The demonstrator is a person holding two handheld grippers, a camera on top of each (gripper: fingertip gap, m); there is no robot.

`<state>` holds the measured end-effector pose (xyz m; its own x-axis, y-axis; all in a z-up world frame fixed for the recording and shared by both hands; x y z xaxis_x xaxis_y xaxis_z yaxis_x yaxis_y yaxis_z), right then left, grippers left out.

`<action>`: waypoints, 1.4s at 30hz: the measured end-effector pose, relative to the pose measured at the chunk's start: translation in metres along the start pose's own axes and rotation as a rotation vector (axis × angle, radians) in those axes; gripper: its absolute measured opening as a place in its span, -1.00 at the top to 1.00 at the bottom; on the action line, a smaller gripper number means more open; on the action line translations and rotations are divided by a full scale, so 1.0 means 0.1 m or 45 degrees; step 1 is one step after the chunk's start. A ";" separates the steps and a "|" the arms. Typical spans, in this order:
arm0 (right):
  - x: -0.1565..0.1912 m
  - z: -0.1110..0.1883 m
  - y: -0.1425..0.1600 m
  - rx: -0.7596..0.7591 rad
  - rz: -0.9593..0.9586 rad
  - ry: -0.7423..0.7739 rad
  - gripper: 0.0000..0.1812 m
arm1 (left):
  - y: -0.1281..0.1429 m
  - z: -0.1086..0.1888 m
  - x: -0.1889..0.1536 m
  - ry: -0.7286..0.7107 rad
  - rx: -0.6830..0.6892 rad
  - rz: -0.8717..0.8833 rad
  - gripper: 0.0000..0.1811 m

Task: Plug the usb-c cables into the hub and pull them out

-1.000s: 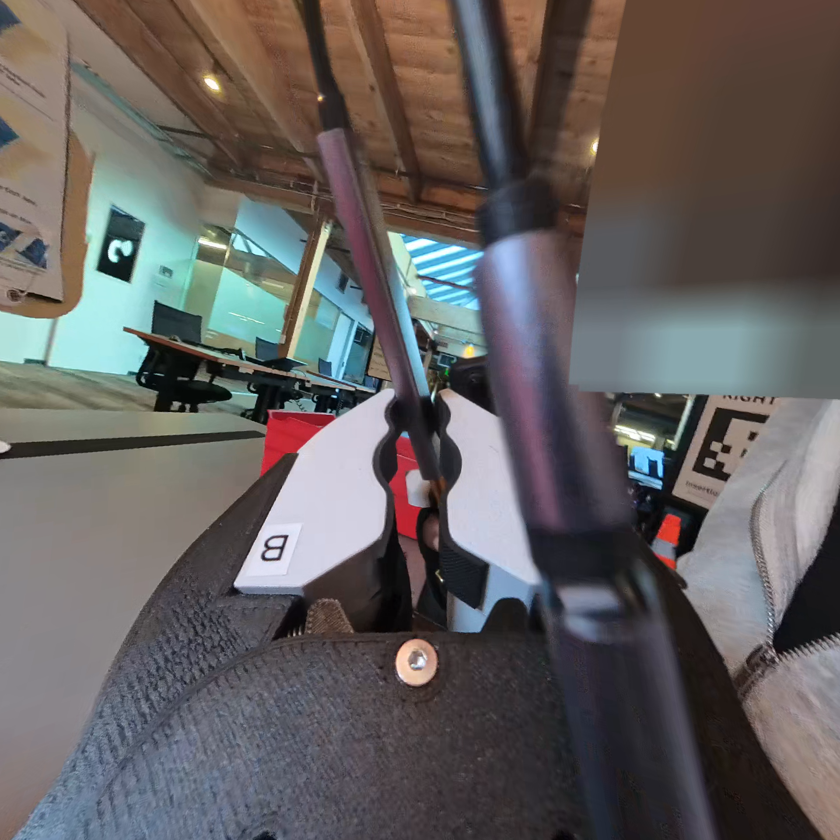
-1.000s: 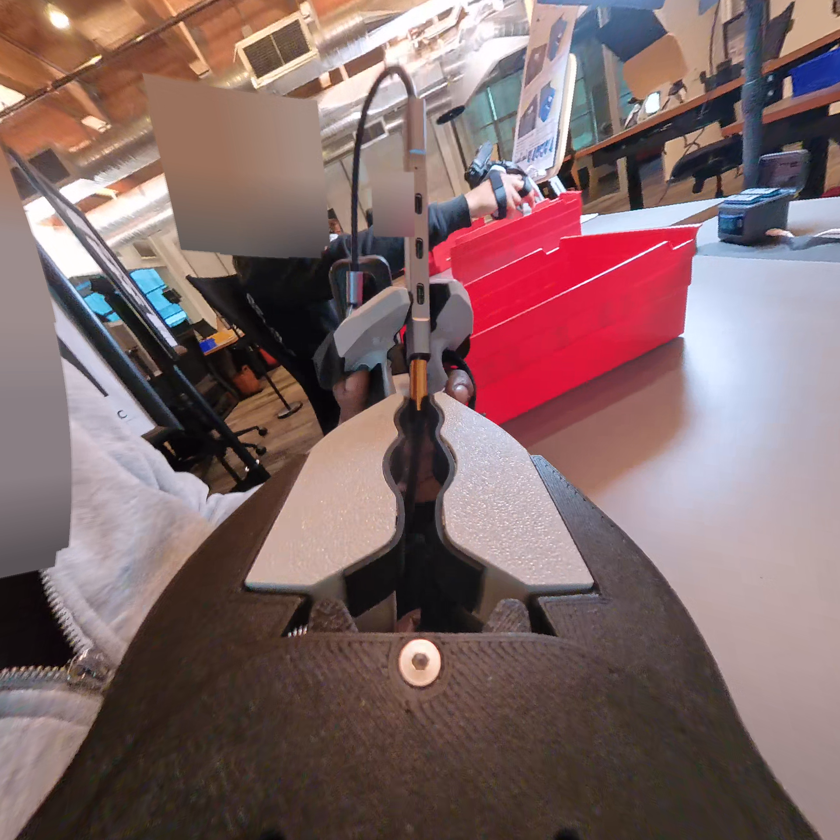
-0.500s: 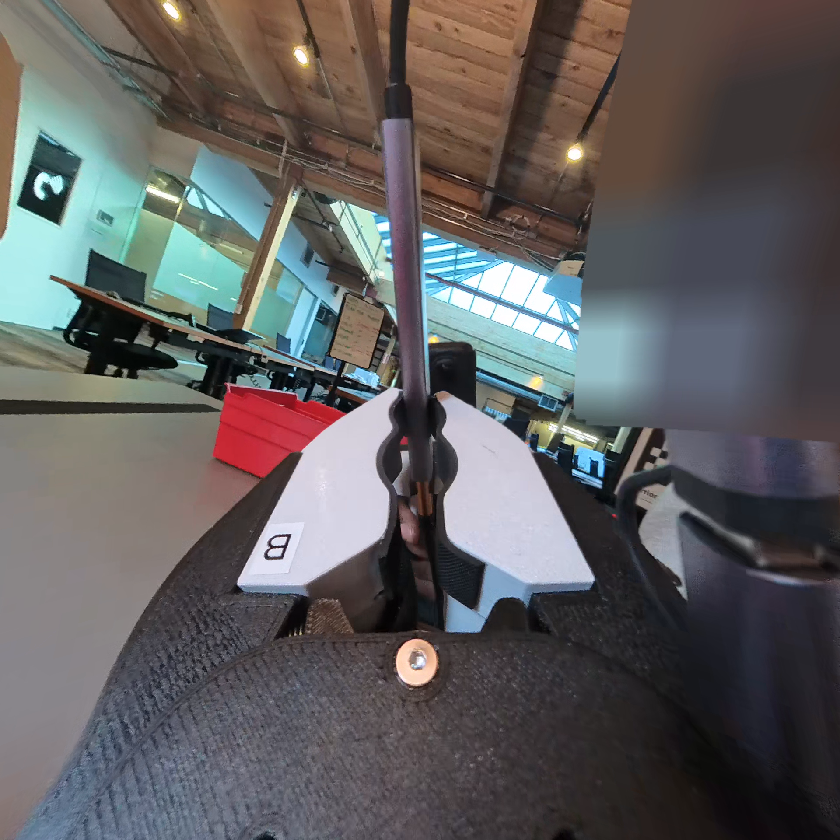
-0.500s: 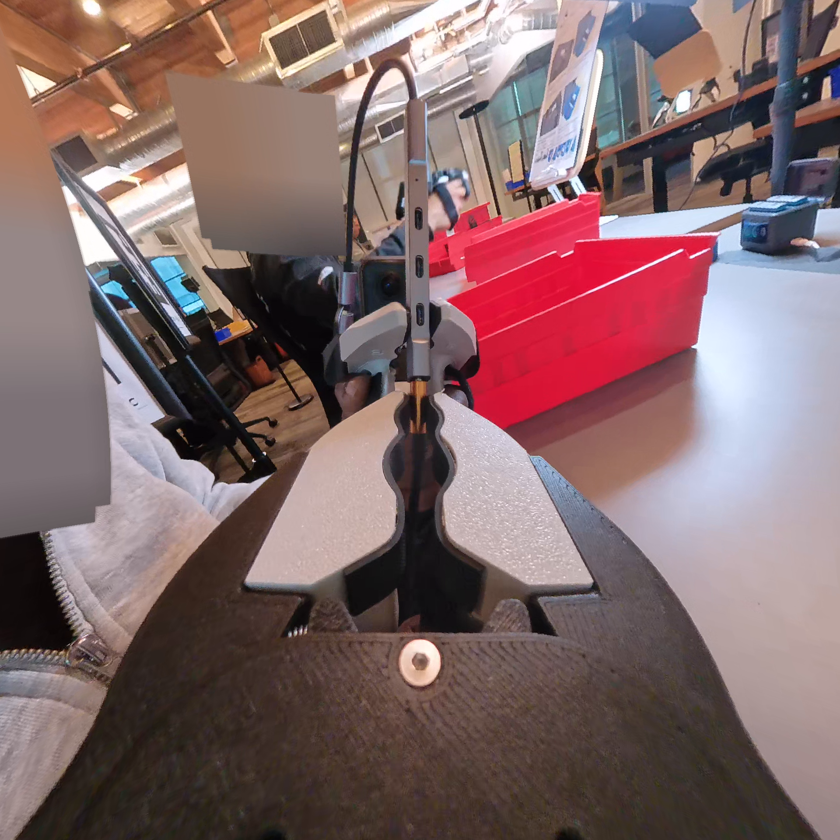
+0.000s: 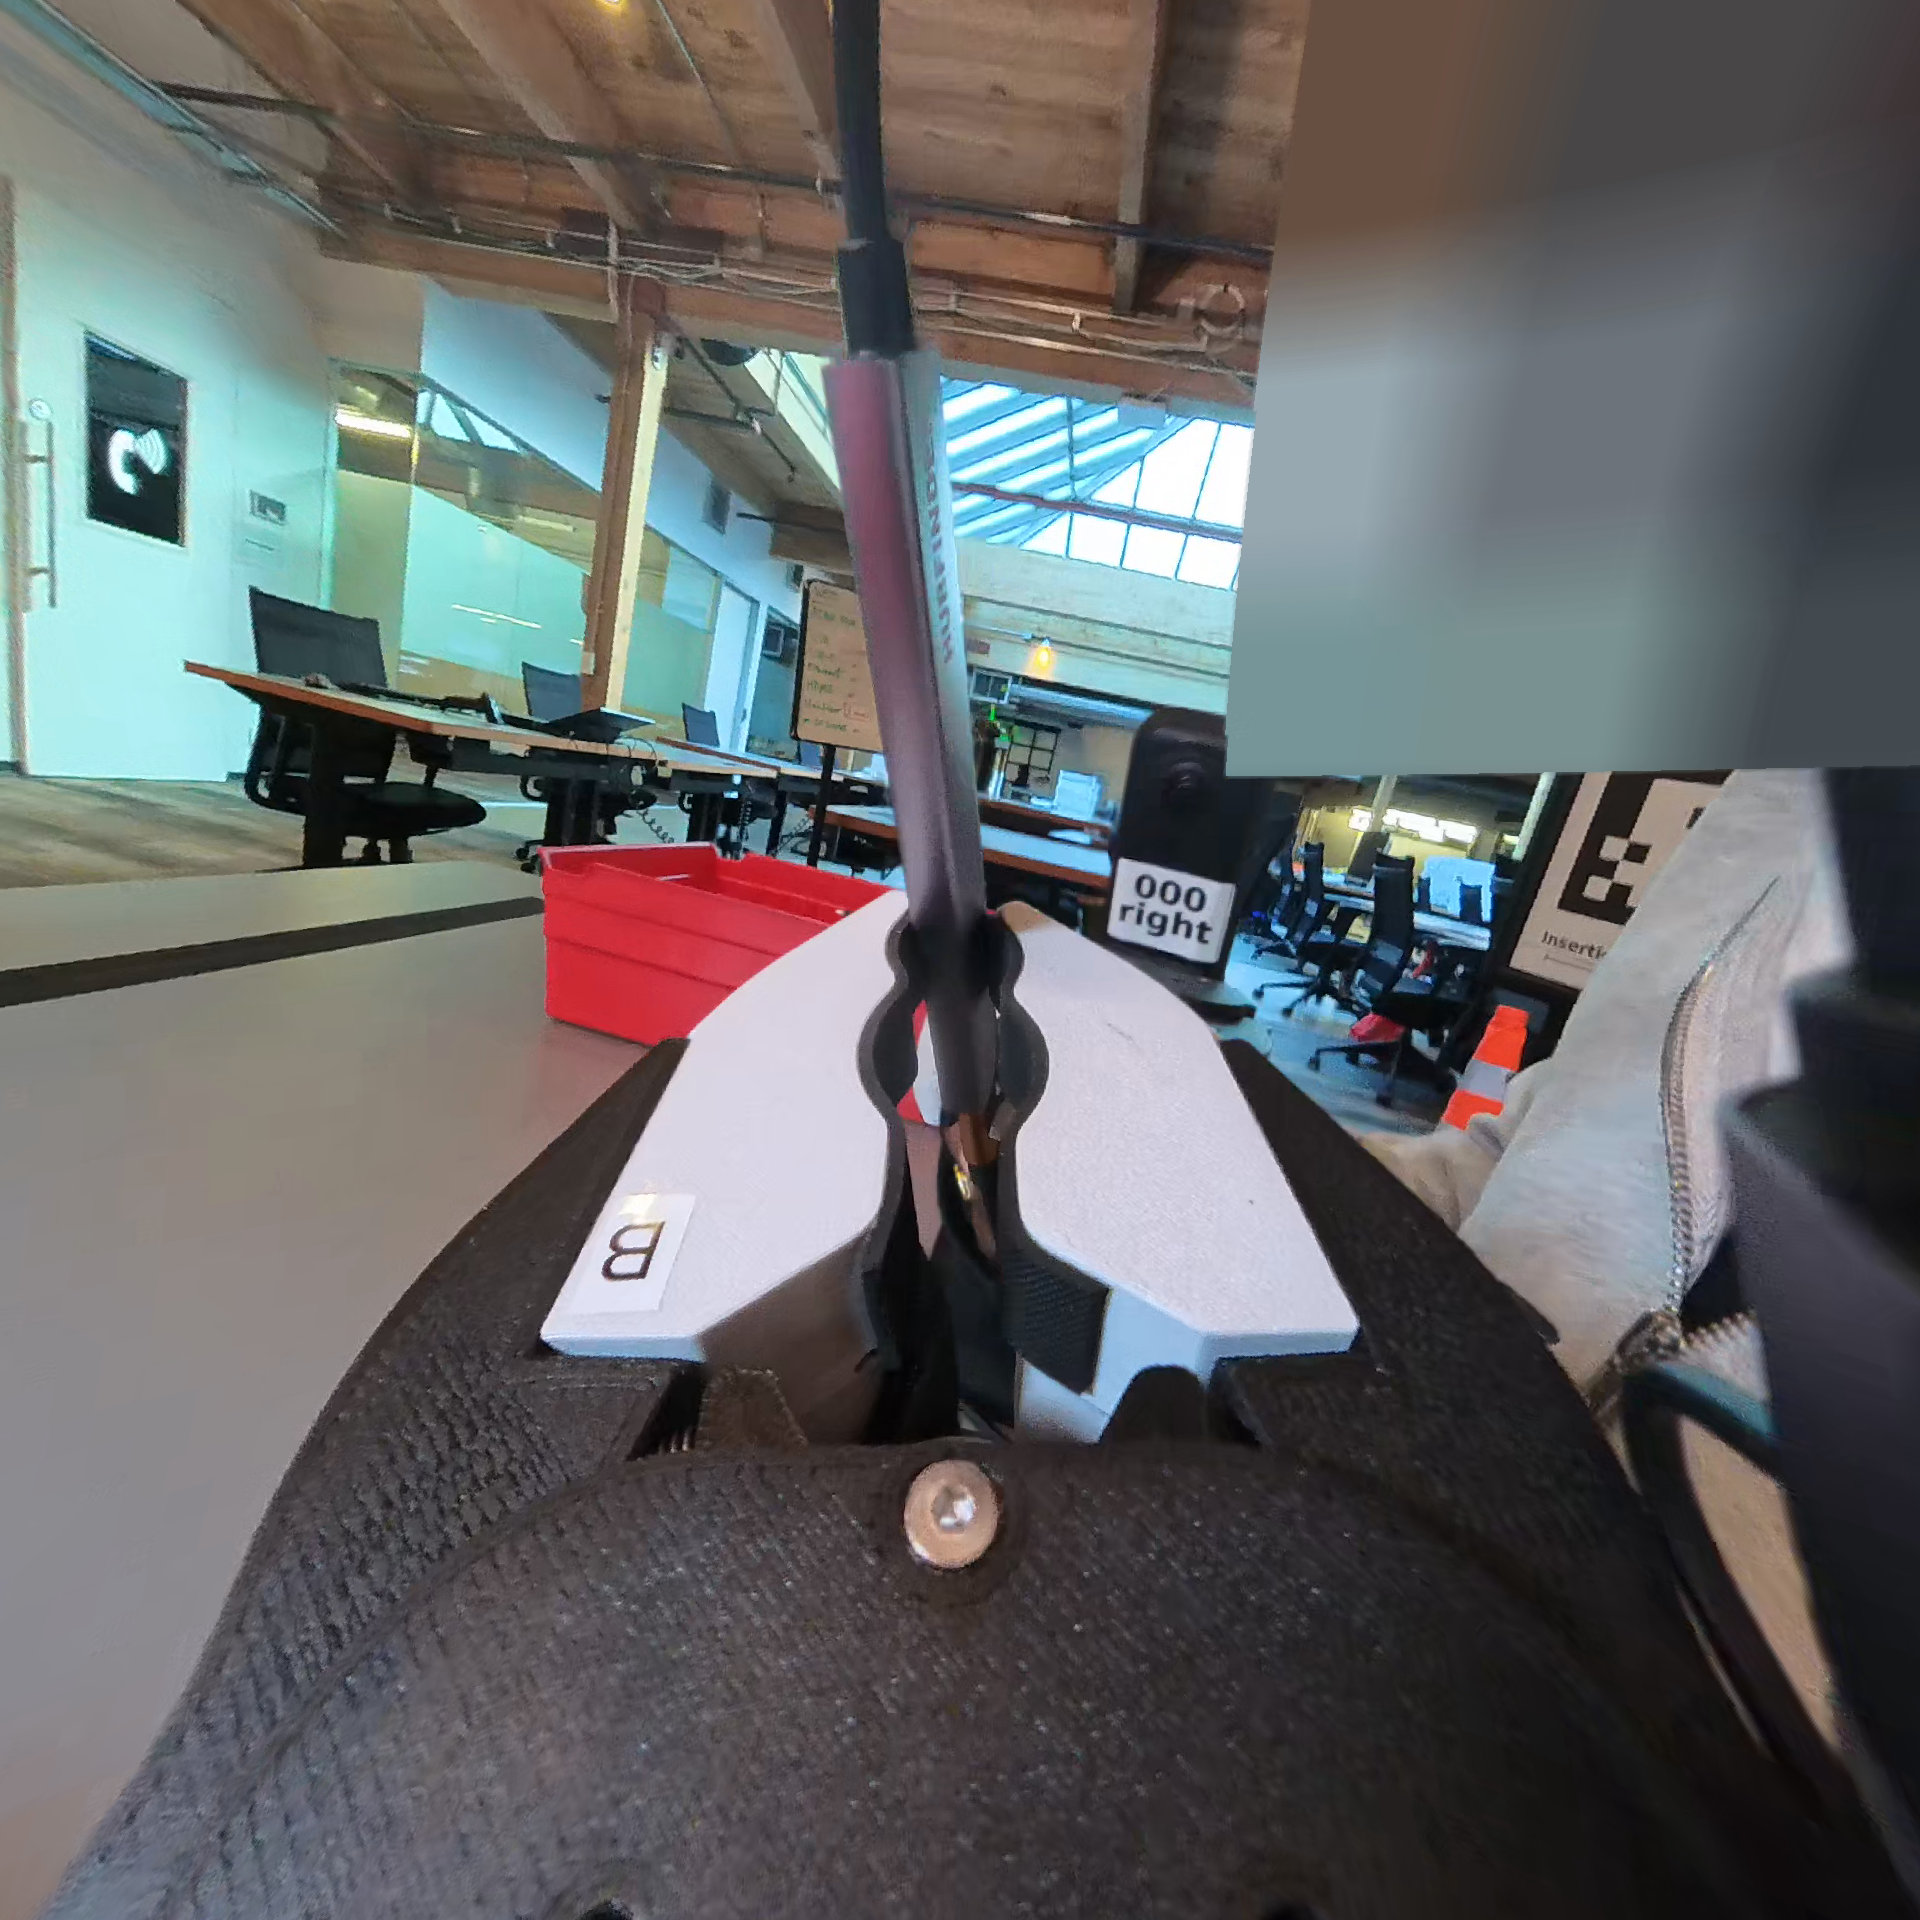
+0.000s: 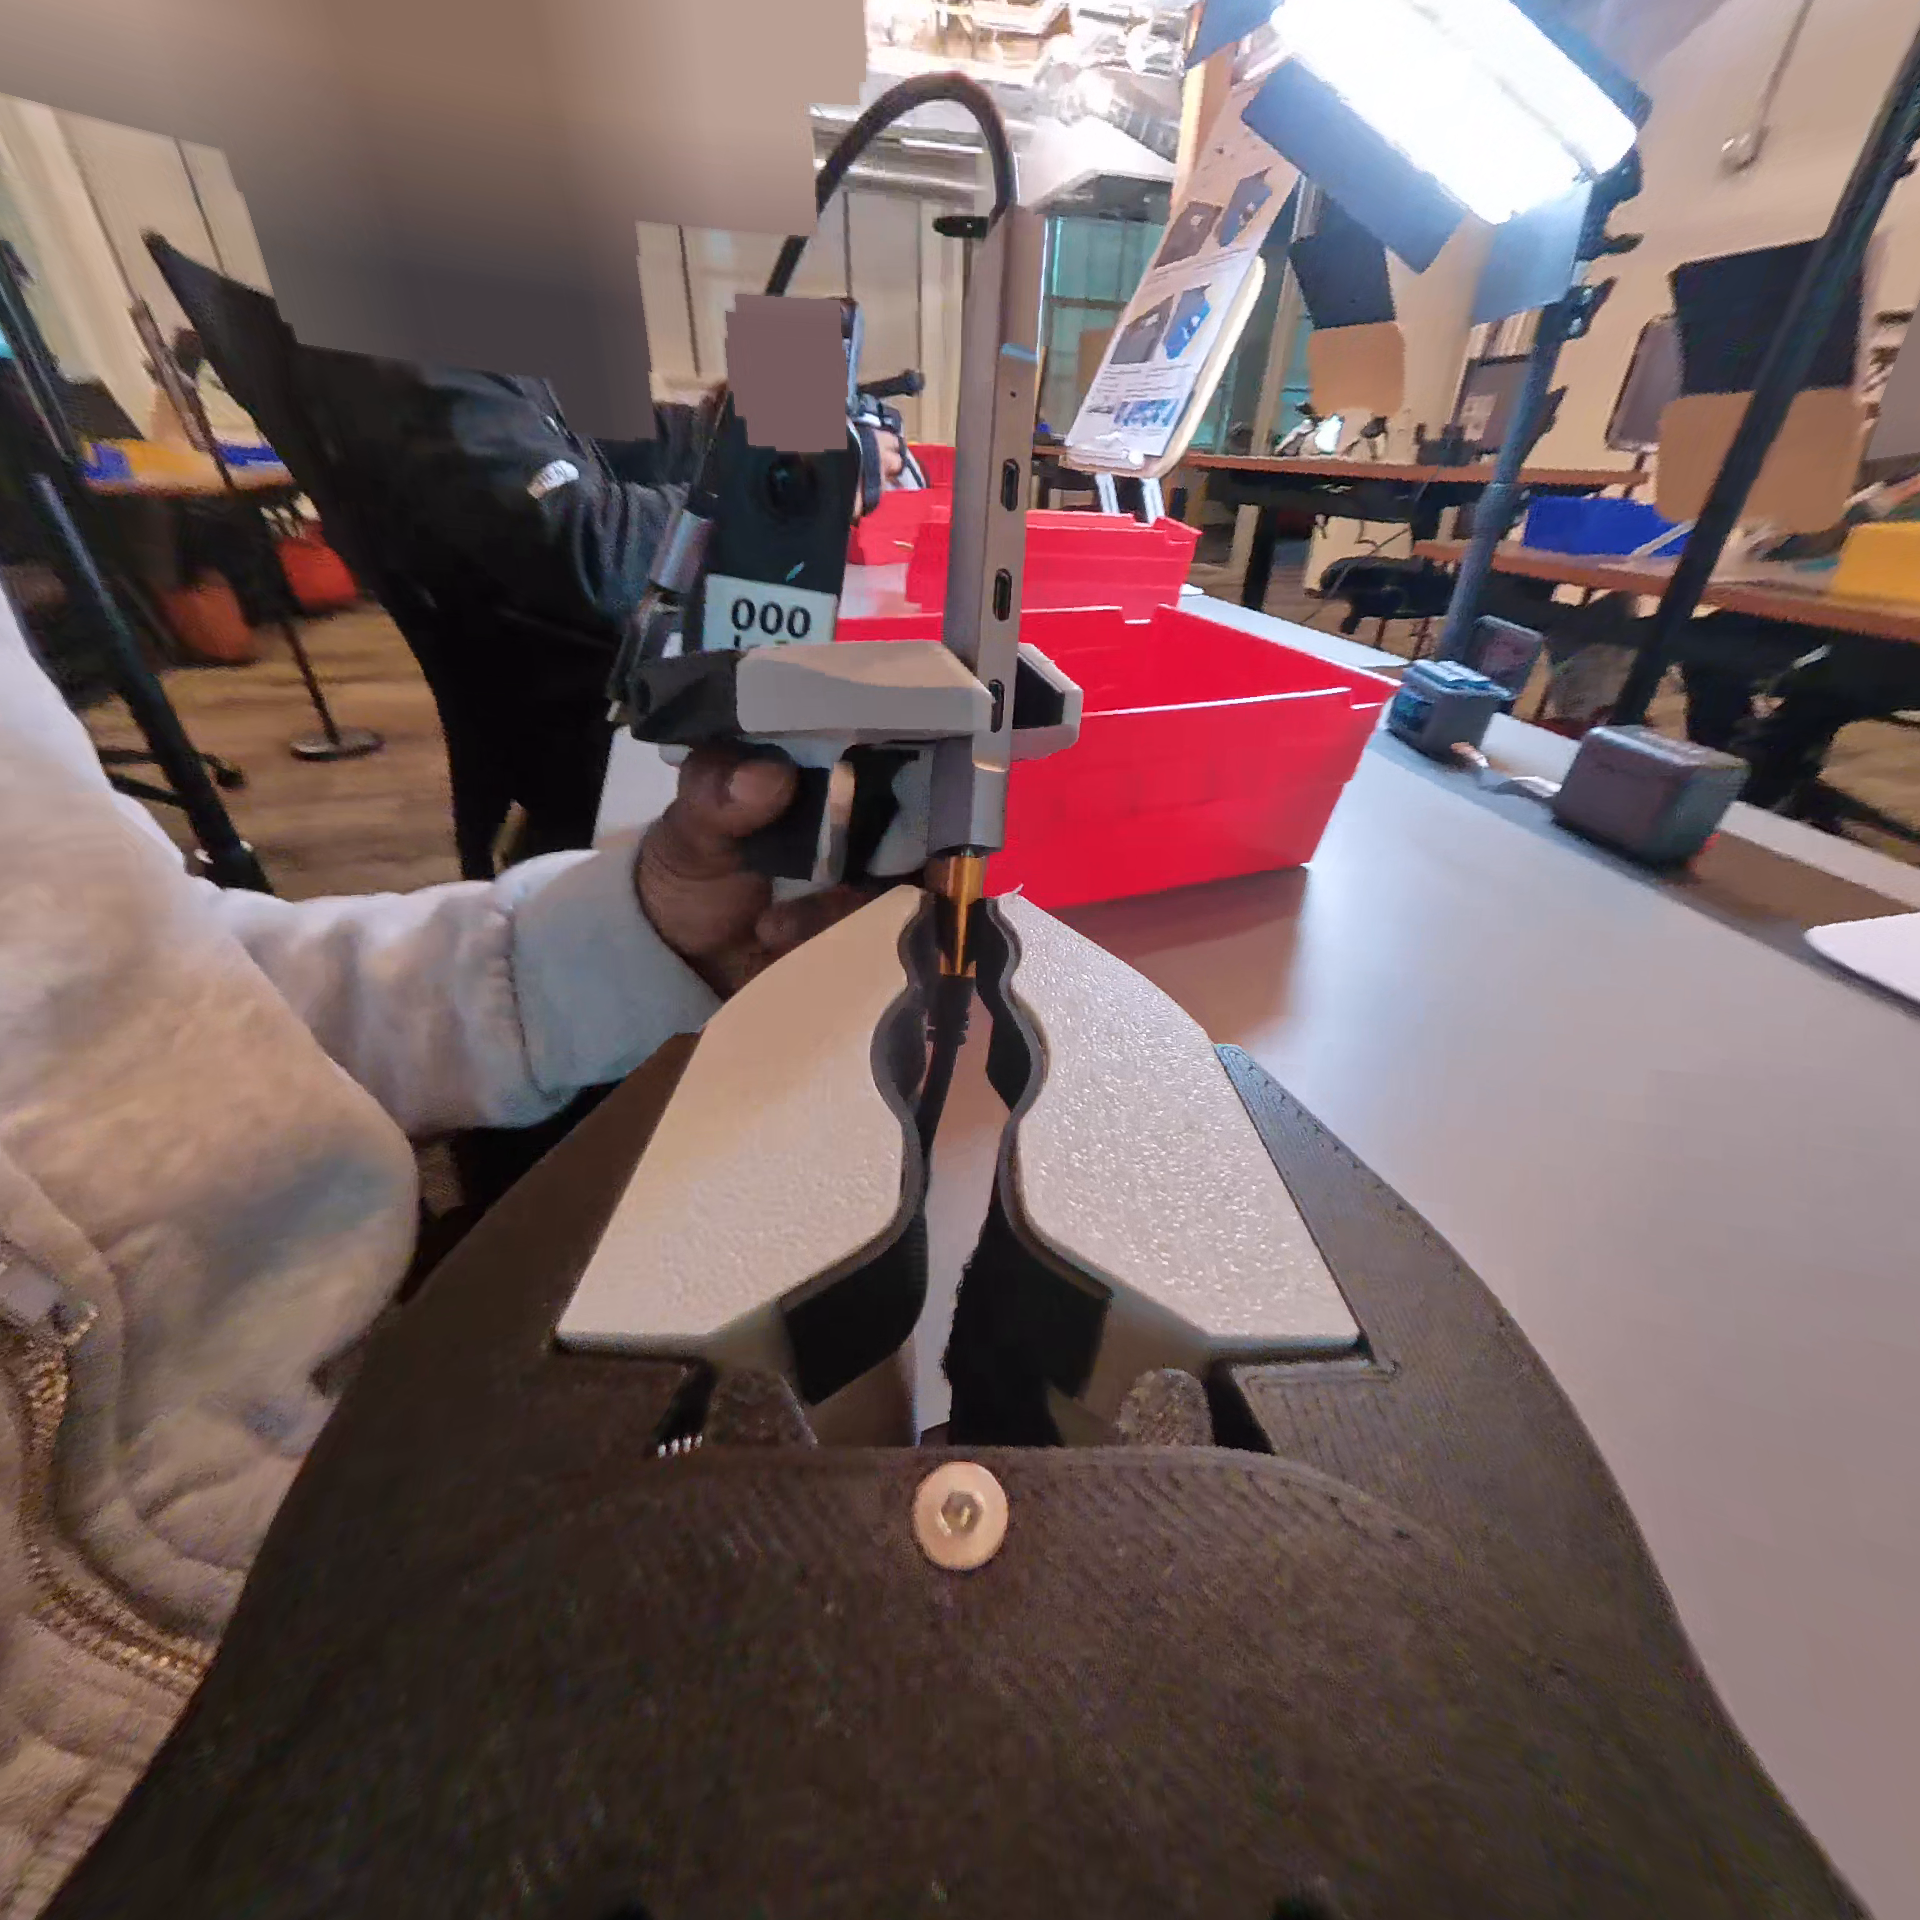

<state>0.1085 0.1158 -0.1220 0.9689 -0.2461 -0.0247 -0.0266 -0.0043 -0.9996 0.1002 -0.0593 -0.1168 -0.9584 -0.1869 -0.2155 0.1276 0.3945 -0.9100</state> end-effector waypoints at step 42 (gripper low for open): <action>0.11 -0.24 0.00 0.298 1.015 0.787 0.86 | 0.04 -0.09 -0.10 -0.437 -0.230 -0.109 0.89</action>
<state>0.1131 0.0903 -0.1220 0.3939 -0.5498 -0.7366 -0.4929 0.5501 -0.6742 0.1079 -0.0478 -0.1156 -0.8189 -0.5036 -0.2754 -0.0251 0.5108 -0.8593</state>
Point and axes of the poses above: each gripper's, where its closed fingertips meet, z back along the fingers, y out of its underside, x = y × z across the jaws, the point moved 10 cm from there along z, back along the fingers
